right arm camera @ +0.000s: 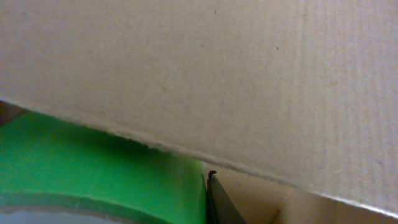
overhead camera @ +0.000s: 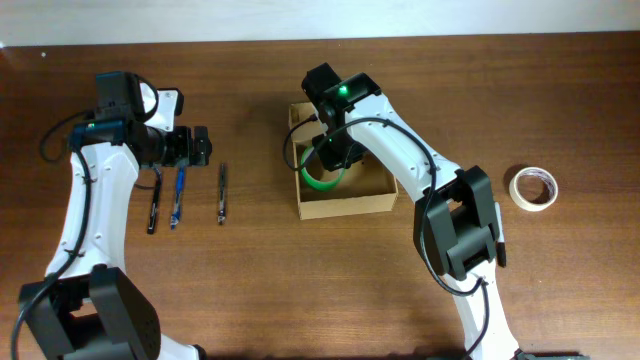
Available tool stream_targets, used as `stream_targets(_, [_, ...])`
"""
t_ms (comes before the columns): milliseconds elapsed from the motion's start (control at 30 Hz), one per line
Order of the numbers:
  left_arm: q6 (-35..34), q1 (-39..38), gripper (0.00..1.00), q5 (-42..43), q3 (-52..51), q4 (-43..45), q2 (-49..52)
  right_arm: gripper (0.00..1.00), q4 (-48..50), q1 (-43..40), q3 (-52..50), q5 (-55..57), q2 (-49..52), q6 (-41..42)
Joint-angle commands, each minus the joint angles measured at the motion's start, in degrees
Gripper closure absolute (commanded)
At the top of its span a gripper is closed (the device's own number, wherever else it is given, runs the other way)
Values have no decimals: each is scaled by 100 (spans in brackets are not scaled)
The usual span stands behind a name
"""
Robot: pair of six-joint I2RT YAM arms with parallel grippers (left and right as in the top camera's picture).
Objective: Pack container
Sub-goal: 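Carry the green tape with the right gripper and lower it into the box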
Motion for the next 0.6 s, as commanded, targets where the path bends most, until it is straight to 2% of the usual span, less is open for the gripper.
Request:
stream_targets(0, [96, 20, 1, 79, 131, -2, 61, 88, -90, 31, 31, 57, -96, 46])
stream_targets(133, [96, 20, 1, 81, 131, -2, 61, 86, -170, 31, 35, 164, -101, 46])
stream_targets(233, [96, 20, 1, 79, 131, -2, 61, 79, -249, 31, 63, 433, -240, 42])
stream_targets(367, [96, 20, 1, 81, 131, -2, 61, 73, -494, 31, 328, 949, -898, 46])
stream_targets(567, [96, 20, 1, 81, 131, -2, 61, 64, -951, 15, 905, 1727, -2667, 426])
